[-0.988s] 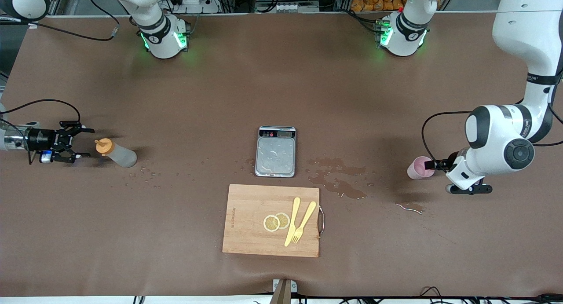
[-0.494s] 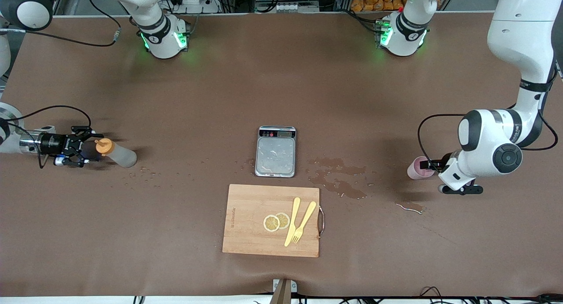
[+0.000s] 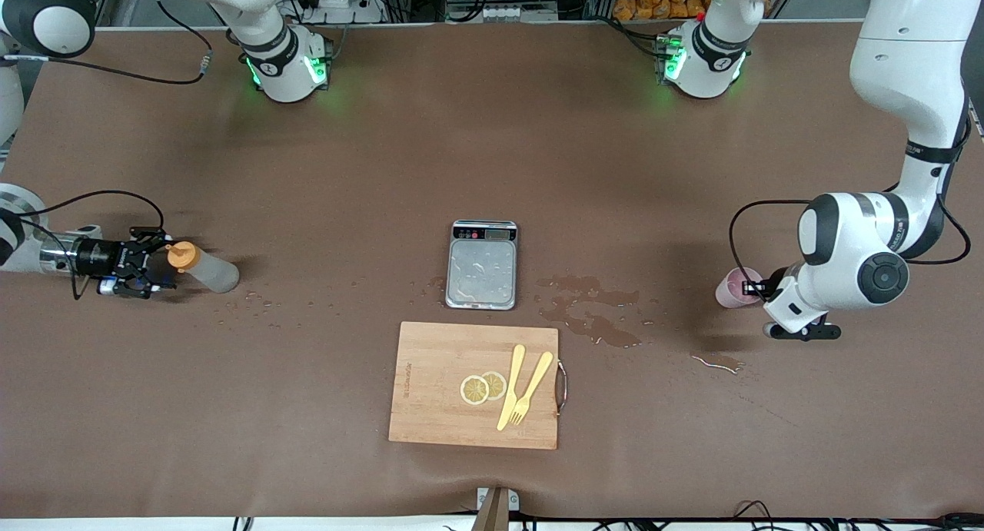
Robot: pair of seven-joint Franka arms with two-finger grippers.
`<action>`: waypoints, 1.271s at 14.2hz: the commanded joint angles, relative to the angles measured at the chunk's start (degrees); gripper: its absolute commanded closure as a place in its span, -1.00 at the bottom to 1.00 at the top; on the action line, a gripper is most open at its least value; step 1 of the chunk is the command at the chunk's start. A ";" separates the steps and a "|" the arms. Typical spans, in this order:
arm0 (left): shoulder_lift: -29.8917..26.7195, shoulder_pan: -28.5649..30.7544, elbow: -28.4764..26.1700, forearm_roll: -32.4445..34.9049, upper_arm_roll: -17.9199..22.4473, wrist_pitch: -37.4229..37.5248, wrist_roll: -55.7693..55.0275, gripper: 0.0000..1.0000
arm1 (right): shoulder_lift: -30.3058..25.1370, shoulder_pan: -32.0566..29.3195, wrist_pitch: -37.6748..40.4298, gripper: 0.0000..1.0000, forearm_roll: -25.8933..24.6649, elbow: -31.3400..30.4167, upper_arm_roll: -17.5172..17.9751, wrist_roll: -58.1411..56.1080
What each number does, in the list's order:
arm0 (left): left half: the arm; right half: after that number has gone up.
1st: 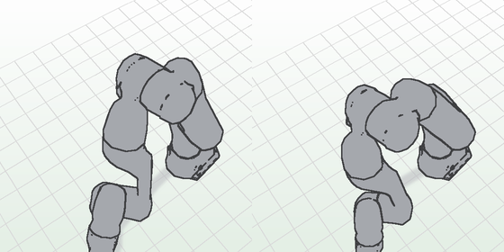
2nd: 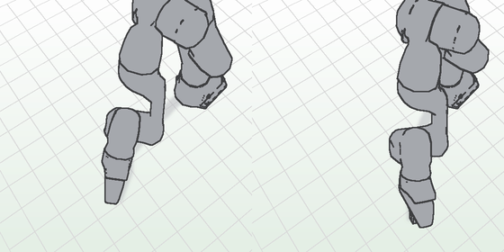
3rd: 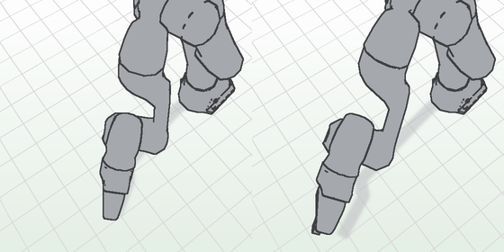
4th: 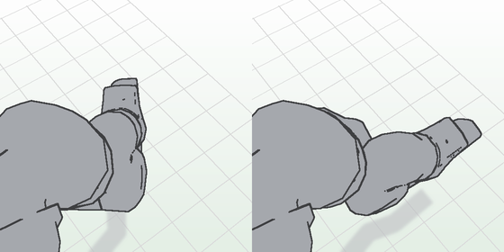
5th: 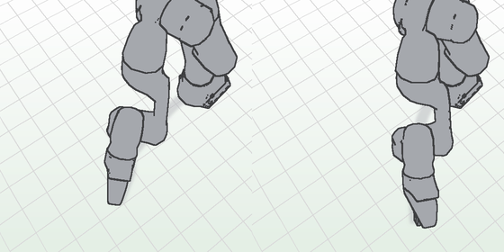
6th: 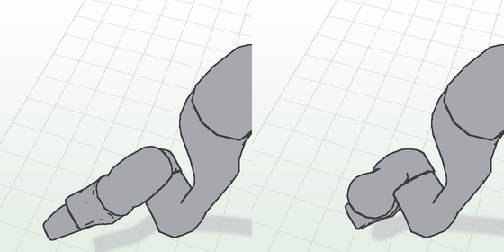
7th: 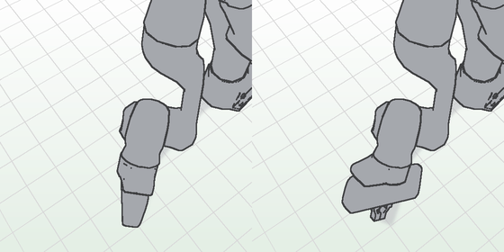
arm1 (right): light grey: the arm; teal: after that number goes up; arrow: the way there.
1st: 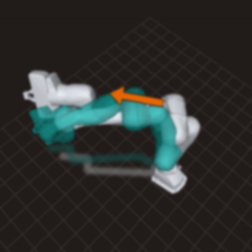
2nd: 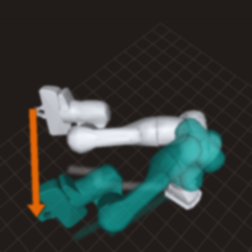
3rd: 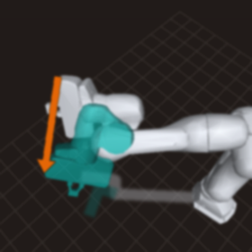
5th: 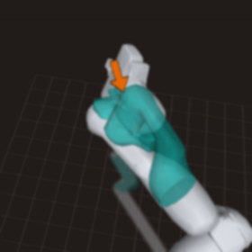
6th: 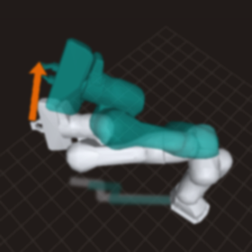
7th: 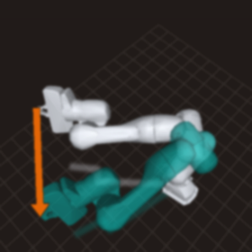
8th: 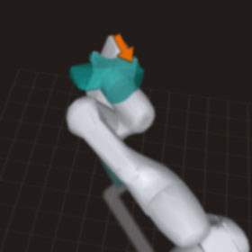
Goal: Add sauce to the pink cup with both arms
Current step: 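Carry the pink cup onto the scale with the left gripper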
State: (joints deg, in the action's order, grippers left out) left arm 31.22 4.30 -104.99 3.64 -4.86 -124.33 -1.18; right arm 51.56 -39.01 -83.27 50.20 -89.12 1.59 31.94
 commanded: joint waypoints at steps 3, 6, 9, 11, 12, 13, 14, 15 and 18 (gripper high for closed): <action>-0.98 -1.49 1.27 -0.39 -1.91 -1.09 -5.58 1.00 | 1.70 1.03 -1.55 -1.00 1.74 1.05 0.17 0.05; -4.66 -1.05 2.07 -2.31 -3.05 -0.65 -8.12 1.00 | 1.88 2.44 -1.55 -1.00 2.71 0.88 0.17 0.14; -6.43 -1.22 5.56 -3.91 -6.21 3.10 -12.69 1.00 | 2.93 3.24 -1.72 -1.00 2.88 0.96 0.17 0.05; -6.08 -1.75 9.70 -3.91 -8.32 7.85 -16.82 1.00 | 3.11 3.76 -1.72 -1.00 2.88 0.88 0.17 0.05; -5.65 -2.36 11.54 -3.73 -9.37 8.48 -19.27 1.00 | 3.20 4.11 -1.55 -1.00 2.88 0.70 0.17 0.05; -4.86 -3.93 12.78 -3.38 -9.56 8.75 -21.65 1.00 | 3.11 4.64 -1.55 -1.00 2.88 0.70 0.17 0.05; -4.77 -5.43 13.14 -3.21 -9.56 8.84 -23.67 1.00 | 3.20 4.82 -1.55 -1.00 2.88 0.70 0.17 0.05; -4.94 -5.79 13.14 -3.55 -9.64 8.84 -26.39 1.00 | 3.11 4.82 -1.37 -1.00 2.88 0.70 0.17 0.13; -4.42 -12.01 15.59 -3.91 -10.08 8.84 -36.58 1.00 | 3.02 4.82 -1.11 -0.55 2.80 0.87 0.17 0.14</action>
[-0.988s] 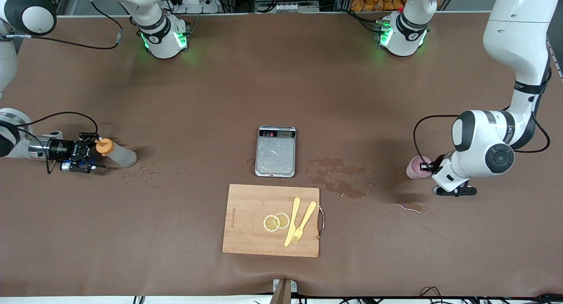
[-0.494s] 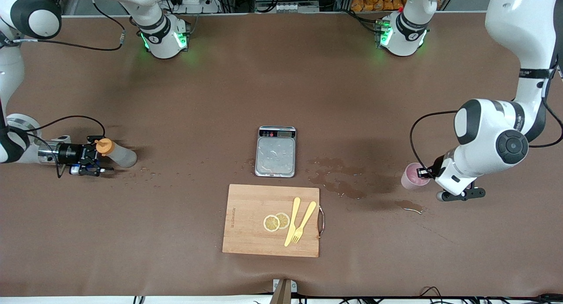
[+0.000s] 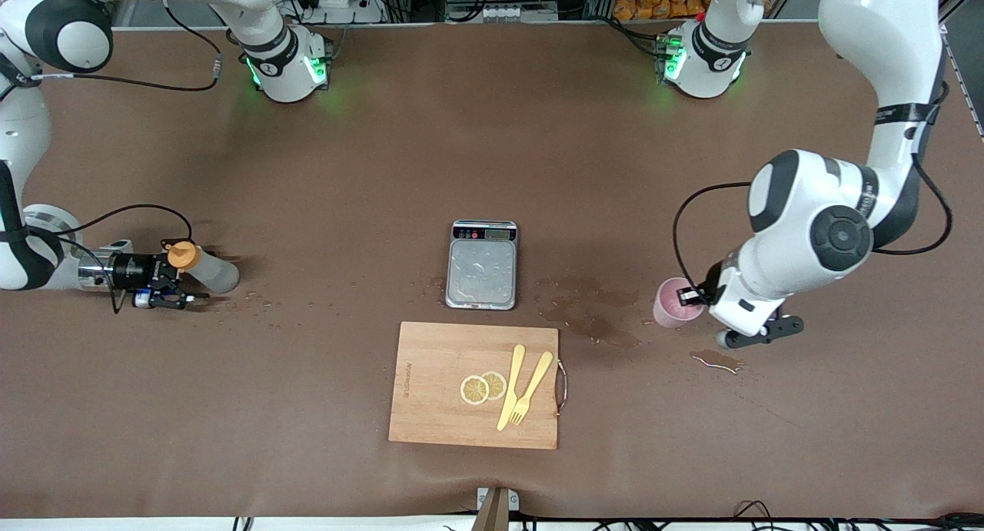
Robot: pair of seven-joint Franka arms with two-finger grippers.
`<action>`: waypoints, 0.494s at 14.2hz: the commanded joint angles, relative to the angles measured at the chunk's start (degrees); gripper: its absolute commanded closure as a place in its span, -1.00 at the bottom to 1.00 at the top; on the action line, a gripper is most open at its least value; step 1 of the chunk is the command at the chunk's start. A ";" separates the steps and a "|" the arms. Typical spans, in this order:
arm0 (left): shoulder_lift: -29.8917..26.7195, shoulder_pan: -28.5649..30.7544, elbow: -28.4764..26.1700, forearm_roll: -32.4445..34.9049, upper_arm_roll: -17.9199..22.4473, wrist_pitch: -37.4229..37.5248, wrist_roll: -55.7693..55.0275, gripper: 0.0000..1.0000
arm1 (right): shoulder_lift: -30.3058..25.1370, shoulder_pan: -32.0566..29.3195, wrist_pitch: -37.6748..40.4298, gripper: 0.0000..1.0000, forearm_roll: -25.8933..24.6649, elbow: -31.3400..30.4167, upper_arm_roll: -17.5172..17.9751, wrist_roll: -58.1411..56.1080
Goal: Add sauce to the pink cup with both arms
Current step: 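Carry the pink cup onto the scale with the left gripper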
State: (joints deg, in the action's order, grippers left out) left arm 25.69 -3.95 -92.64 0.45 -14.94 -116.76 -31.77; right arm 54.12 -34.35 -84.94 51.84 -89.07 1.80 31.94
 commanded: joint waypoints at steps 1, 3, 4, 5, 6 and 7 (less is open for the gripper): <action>1.37 -6.48 3.43 -0.54 0.09 1.27 -10.63 1.00 | 0.46 0.16 0.57 -0.23 1.16 0.83 -0.05 0.22; 1.81 -11.50 4.13 -0.54 0.09 0.84 -17.68 1.00 | -0.06 0.16 0.74 0.15 1.16 1.09 -0.05 1.10; 2.77 -13.78 4.83 -0.62 0.09 0.40 -20.49 1.00 | -0.42 0.33 0.75 0.17 1.07 1.18 -0.05 1.80; 4.09 -16.24 6.84 -0.63 0.09 -0.22 -23.57 1.00 | -0.42 0.34 0.75 0.19 1.07 1.44 -0.05 2.68; 5.93 -18.27 8.69 -0.71 0.09 -0.66 -26.56 1.00 | -0.51 0.42 0.75 0.19 0.98 1.97 0.04 3.29; 7.86 -20.46 10.27 -0.71 0.09 -1.27 -28.94 1.00 | -0.68 0.77 0.83 0.19 0.89 2.50 -0.05 4.17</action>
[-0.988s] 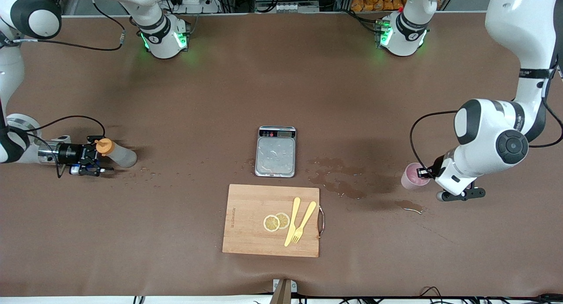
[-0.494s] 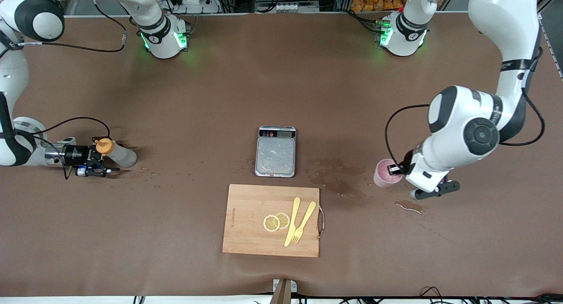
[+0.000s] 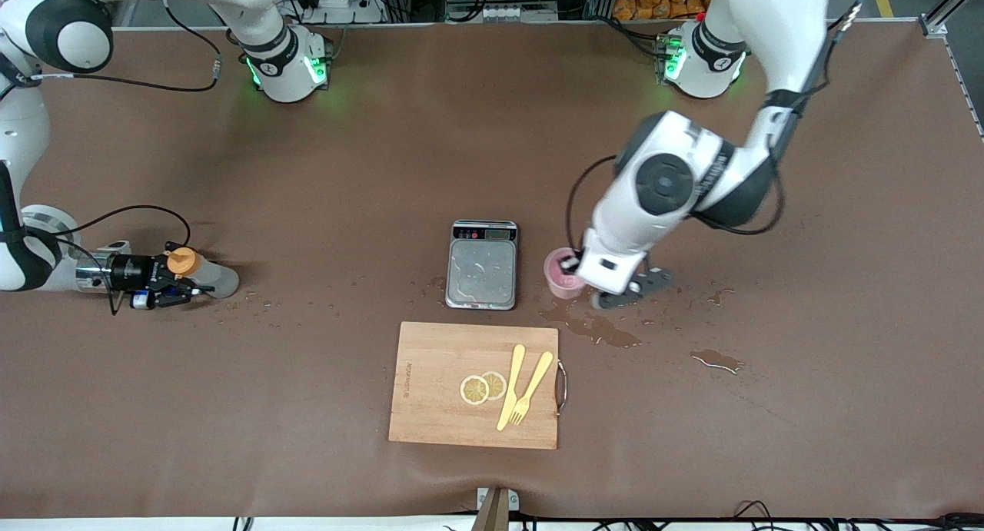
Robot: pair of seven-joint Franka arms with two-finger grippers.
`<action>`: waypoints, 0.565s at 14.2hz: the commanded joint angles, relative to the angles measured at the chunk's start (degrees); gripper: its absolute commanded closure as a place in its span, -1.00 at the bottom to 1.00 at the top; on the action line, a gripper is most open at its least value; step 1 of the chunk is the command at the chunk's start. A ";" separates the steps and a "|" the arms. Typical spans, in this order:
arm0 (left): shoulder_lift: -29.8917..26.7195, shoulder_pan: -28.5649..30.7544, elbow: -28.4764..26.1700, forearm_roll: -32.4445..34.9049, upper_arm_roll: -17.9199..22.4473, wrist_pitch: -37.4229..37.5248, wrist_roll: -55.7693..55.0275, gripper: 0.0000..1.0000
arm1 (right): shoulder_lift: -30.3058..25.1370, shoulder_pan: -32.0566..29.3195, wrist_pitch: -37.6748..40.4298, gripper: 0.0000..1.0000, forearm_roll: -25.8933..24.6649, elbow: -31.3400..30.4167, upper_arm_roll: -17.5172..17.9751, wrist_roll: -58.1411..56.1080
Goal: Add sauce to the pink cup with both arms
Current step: 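Carry the pink cup onto the scale with the left gripper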
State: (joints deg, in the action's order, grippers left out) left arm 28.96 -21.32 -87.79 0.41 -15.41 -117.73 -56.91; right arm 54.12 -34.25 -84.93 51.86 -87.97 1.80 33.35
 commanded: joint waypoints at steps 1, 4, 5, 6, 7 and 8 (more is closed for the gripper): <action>5.83 -4.94 5.70 -0.59 0.56 -1.35 -6.25 1.00 | -0.94 1.11 0.82 0.19 0.70 1.92 -0.04 3.81; 8.03 -9.43 5.61 -0.15 0.82 -4.34 -10.49 1.00 | -2.09 3.04 0.82 0.17 0.35 3.06 -0.04 6.19; 8.91 -10.48 5.61 0.29 0.91 -5.66 -12.50 1.00 | -2.61 3.48 0.82 0.17 0.26 3.41 -0.04 6.72; 9.44 -11.71 5.52 0.73 1.17 -6.89 -13.48 1.00 | -2.79 3.83 0.73 0.17 0.26 3.77 -0.13 7.51; 10.23 -12.07 5.61 0.82 1.35 -8.38 -13.83 1.00 | -2.88 4.62 0.73 0.16 -0.01 4.90 -0.22 8.82; 11.02 -12.08 5.61 0.91 1.35 -9.87 -14.27 1.00 | -2.88 5.15 0.73 0.14 -0.96 6.13 -0.22 10.49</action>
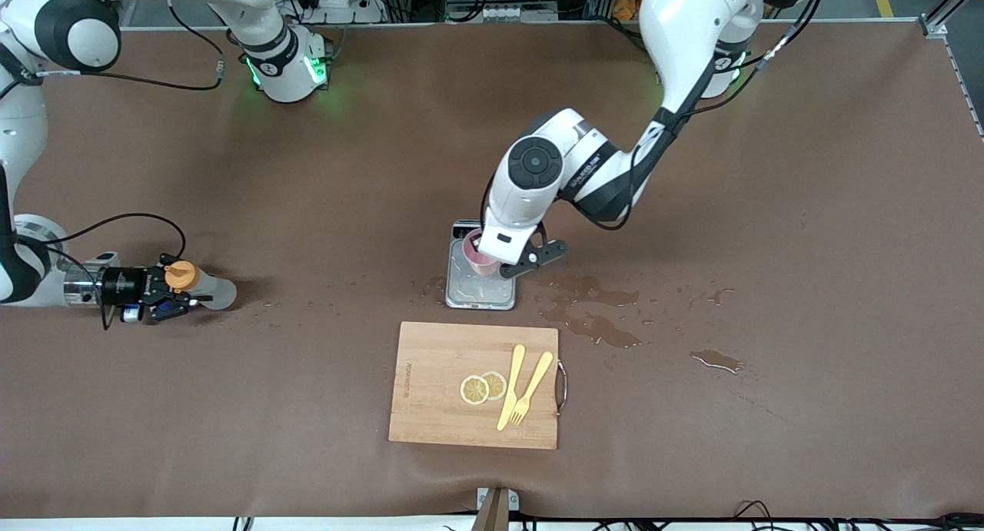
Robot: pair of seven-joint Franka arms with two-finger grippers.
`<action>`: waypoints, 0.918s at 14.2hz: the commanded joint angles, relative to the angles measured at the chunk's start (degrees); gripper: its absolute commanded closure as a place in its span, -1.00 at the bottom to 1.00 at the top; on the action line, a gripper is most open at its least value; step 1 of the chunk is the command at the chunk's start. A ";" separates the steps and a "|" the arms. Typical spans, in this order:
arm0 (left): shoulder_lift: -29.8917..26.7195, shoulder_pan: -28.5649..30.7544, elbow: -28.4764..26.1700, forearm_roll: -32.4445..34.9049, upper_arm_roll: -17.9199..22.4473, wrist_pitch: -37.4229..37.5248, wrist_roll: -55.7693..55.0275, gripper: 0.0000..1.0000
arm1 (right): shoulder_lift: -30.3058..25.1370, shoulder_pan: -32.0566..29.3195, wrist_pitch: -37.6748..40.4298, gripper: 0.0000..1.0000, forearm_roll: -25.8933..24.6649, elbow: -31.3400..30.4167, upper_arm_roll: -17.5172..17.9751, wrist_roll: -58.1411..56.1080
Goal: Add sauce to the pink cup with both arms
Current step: 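Carry the pink cup onto the scale with the left gripper, then release the cup and raise the left gripper while the right gripper lifts the bottle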
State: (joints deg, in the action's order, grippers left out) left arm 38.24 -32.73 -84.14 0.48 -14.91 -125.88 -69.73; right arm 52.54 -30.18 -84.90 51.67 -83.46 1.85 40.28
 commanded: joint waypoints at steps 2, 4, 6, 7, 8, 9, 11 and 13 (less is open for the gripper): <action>2.80 -1.02 1.96 1.10 0.84 -4.88 -1.63 1.00 | -1.30 1.18 0.70 0.11 -1.13 2.60 -0.27 4.37; 3.85 -1.55 1.96 2.42 0.93 -5.42 -1.63 1.00 | -1.73 2.40 0.44 0.11 -1.13 2.69 -0.36 5.67; 3.94 -1.55 1.96 2.42 1.28 -6.21 -1.63 0.89 | -2.26 3.72 0.26 0.11 -2.44 3.56 -0.44 7.26; 3.94 -1.55 1.96 2.51 1.37 -6.22 -1.55 -0.16 | -2.35 3.90 0.26 0.11 -3.14 4.09 -0.44 8.05; 3.94 -1.99 1.96 3.12 1.72 -6.30 -1.55 -0.99 | -2.35 4.16 0.26 0.11 -3.67 4.70 -0.44 8.93; 3.86 -2.34 1.96 3.47 1.72 -6.30 -1.63 -1.00 | -2.96 4.86 0.17 0.11 -4.55 5.14 -0.44 9.89; 3.51 -2.08 1.96 3.48 1.72 -6.30 -1.55 -1.00 | -3.93 6.71 0.17 0.11 -6.48 6.37 -0.53 13.05; 2.72 -1.82 1.96 3.74 1.72 -6.13 -1.37 -1.00 | -5.07 8.20 0.17 0.11 -8.68 7.78 -0.44 16.22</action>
State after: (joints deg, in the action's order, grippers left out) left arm 41.63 -33.91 -82.92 2.67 -14.06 -132.12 -70.11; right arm 49.84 -23.88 -85.06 45.22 -76.62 1.78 52.58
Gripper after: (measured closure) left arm 0.445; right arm 0.555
